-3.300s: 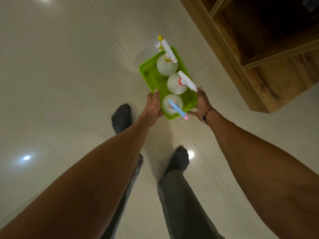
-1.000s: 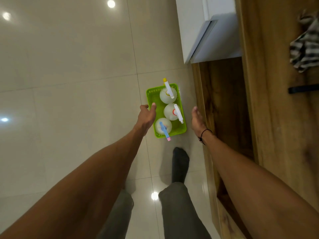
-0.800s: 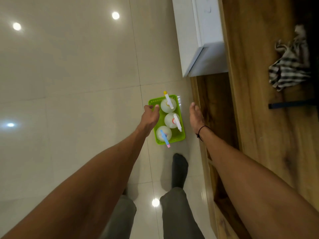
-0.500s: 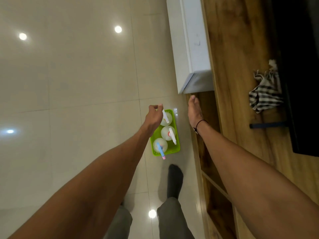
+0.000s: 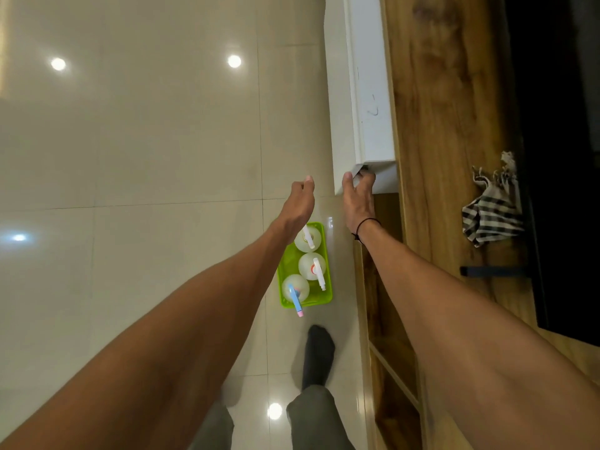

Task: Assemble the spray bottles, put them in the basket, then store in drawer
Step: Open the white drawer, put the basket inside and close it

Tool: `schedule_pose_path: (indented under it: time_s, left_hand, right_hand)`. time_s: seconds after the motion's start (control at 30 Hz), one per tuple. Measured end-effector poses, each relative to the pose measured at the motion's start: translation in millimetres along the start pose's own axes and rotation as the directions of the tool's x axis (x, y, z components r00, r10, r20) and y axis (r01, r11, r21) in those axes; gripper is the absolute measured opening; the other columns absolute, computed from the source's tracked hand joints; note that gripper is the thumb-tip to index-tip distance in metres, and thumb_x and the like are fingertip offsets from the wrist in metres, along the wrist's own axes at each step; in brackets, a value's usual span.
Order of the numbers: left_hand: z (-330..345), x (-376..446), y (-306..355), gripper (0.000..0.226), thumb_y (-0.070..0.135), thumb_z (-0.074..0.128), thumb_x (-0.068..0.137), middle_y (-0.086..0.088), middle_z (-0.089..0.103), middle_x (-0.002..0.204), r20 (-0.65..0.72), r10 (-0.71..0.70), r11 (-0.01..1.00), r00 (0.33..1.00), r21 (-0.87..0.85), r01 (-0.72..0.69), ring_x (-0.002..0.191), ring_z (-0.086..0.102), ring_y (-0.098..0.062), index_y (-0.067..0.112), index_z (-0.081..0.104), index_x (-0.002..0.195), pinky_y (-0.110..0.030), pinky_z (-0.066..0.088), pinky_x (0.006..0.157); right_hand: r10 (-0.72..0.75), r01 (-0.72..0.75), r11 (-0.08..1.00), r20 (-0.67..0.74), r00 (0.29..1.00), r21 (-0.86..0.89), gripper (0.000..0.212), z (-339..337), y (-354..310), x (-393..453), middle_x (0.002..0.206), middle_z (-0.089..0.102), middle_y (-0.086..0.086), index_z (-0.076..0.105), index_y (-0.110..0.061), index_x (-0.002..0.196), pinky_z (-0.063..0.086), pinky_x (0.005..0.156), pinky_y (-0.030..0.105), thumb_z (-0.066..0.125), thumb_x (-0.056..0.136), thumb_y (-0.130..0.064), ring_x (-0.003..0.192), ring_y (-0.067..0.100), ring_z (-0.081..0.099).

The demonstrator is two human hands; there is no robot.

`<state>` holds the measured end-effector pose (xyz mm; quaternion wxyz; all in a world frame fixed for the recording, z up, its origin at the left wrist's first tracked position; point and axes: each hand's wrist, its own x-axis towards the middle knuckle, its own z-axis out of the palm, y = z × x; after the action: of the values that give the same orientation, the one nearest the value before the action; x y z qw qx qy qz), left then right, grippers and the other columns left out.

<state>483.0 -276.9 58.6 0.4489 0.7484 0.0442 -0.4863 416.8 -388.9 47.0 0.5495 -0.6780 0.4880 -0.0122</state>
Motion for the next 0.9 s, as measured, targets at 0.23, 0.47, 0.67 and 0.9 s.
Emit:
schedule_pose_path:
  time_s: [0.23,0.47,0.67,0.9]
  left_hand:
    - [-3,1,22,0.069,0.059,0.016,0.113,-0.010,0.046,0.161,0.042,0.050,0.995,0.998,-0.085,-0.046,0.147,0.048,-0.023,0.015,0.031,0.164,-0.048,0.035,0.125]
    - [-17,6,41,0.071,0.062,0.016,0.112,-0.013,0.035,0.172,0.112,0.070,0.989,0.991,-0.134,-0.054,0.159,0.035,-0.027,0.021,0.024,0.170,-0.051,0.034,0.124]
    - [-47,4,52,0.074,0.066,0.013,0.110,-0.016,0.030,0.174,0.162,0.069,0.991,0.984,-0.128,-0.048,0.159,0.036,-0.029,0.025,0.020,0.172,-0.046,0.034,0.126]
    - [-93,-3,44,0.070,0.062,0.010,0.112,-0.002,0.059,0.147,0.186,0.077,0.991,0.980,-0.125,-0.054,0.144,0.053,-0.022,0.028,0.038,0.165,-0.046,0.029,0.132]
  right_hand:
    - [0.042,-0.042,0.999,-0.008,0.999,-0.002,0.044,2,-13,4,0.138,0.054,0.017,0.036,-0.008,0.145,0.047,0.110,0.049,0.052,0.105,-0.020,0.127,0.039,0.055]
    - [0.043,-0.040,0.998,0.057,0.997,-0.045,0.059,24,-17,-1,0.163,0.039,0.015,0.022,-0.017,0.160,0.041,0.117,0.051,0.045,0.107,-0.027,0.144,0.037,0.045]
    - [0.013,-0.007,0.998,0.113,0.994,-0.061,0.052,57,-29,-14,0.160,0.044,0.013,0.027,-0.016,0.158,0.043,0.116,0.050,0.033,0.111,-0.038,0.142,0.034,0.048]
    - [-0.011,0.030,0.997,0.238,0.971,-0.073,0.046,98,-47,-30,0.134,0.060,0.006,0.043,-0.016,0.138,0.047,0.102,0.045,0.020,0.114,-0.047,0.123,0.029,0.057]
